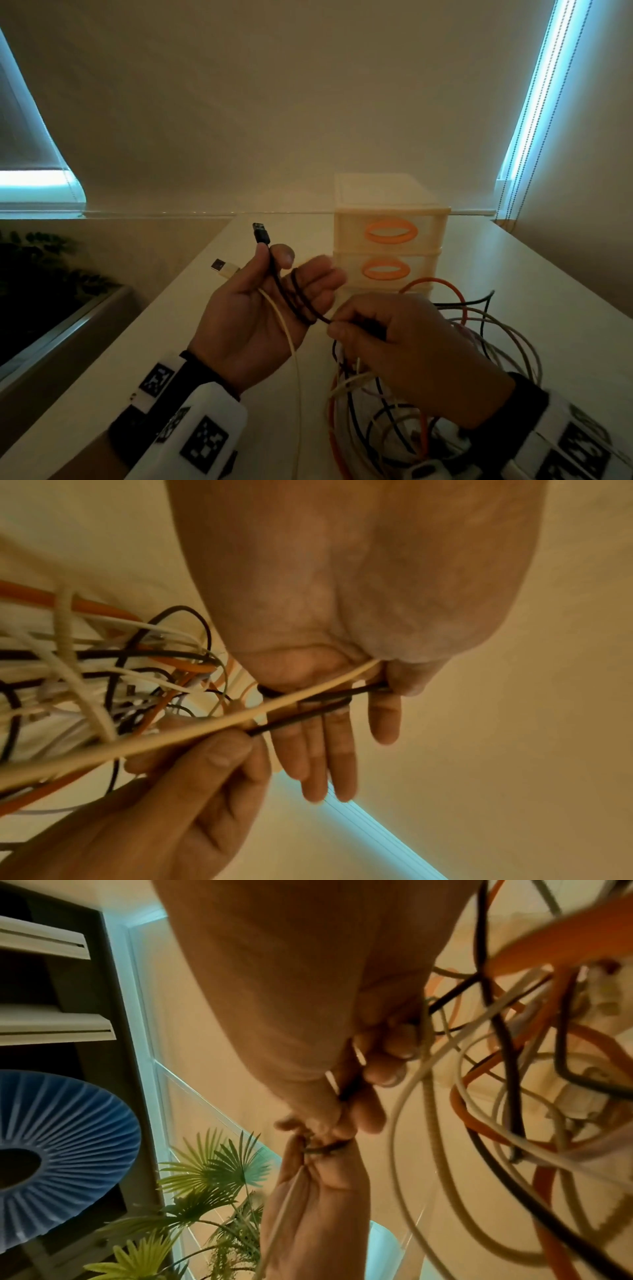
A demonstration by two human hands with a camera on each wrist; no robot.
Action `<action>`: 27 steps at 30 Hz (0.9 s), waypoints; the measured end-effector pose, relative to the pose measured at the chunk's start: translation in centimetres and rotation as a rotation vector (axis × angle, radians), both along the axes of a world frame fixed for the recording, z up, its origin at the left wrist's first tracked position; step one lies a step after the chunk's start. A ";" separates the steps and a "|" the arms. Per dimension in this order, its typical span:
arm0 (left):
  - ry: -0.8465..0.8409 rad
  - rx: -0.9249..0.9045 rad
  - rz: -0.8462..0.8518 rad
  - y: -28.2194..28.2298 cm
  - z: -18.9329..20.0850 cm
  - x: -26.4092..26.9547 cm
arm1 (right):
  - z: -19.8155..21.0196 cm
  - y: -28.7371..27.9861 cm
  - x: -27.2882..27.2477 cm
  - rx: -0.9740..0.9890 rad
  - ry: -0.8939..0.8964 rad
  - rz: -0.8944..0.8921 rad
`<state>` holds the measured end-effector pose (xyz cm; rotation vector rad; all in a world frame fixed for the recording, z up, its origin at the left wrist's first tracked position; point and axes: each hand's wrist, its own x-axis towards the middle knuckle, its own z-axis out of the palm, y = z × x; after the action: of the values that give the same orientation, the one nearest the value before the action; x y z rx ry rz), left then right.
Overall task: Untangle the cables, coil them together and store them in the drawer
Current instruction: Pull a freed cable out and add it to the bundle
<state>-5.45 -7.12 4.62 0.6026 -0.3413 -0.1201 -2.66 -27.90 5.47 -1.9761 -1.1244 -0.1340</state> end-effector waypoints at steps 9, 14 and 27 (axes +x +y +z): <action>-0.108 -0.024 -0.068 0.0 0.5 -0.4 | -1.1 -0.1 0.8 -0.006 0.001 -0.140; -0.154 0.018 -0.128 -0.7 0.7 -1.2 | -0.9 0.1 0.8 0.029 0.034 -0.175; -0.238 0.069 -0.124 -0.3 0.7 -1.3 | -1.0 0.4 0.6 -0.010 -0.098 -0.193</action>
<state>-6.72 -7.41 5.35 0.6661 -0.6078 -0.1805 -2.09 -27.52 4.48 -2.1037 -0.9944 -0.3304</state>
